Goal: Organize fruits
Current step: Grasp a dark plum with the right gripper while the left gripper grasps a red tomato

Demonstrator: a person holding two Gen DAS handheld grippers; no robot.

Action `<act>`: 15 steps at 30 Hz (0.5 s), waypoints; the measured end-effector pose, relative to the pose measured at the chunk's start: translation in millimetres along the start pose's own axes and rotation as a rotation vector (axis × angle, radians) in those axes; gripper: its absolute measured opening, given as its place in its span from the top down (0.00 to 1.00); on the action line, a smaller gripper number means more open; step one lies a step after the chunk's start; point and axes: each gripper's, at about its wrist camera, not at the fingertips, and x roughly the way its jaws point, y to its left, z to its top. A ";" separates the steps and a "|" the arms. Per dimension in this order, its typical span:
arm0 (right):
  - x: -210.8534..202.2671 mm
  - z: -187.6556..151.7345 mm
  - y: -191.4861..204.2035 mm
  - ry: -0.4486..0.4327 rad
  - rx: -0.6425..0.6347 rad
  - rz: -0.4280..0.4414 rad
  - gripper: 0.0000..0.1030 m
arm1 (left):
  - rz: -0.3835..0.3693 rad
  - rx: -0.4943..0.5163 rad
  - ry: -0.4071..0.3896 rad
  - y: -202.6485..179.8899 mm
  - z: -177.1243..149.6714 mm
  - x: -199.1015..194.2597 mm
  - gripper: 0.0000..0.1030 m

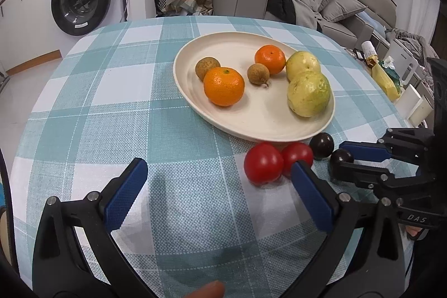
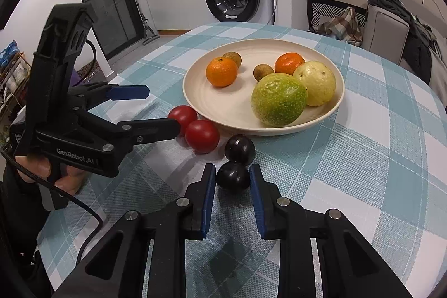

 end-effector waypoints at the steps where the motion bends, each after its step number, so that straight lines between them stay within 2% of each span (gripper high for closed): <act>1: -1.0 0.3 -0.1 -0.005 0.003 0.002 0.75 | 0.006 -0.006 0.006 1.2 0.1 1.1 0.01; 9: -13.2 4.8 -4.0 -0.077 0.041 0.016 0.75 | 0.001 -0.015 0.021 4.0 -0.6 5.5 0.01; 12: -17.1 6.5 -7.9 -0.101 0.062 0.014 0.75 | -0.010 -0.005 0.027 1.8 -1.5 6.5 0.06; 15: -15.3 7.9 -11.9 -0.079 0.069 0.001 0.75 | -0.038 0.002 0.026 -0.1 -1.2 7.1 0.17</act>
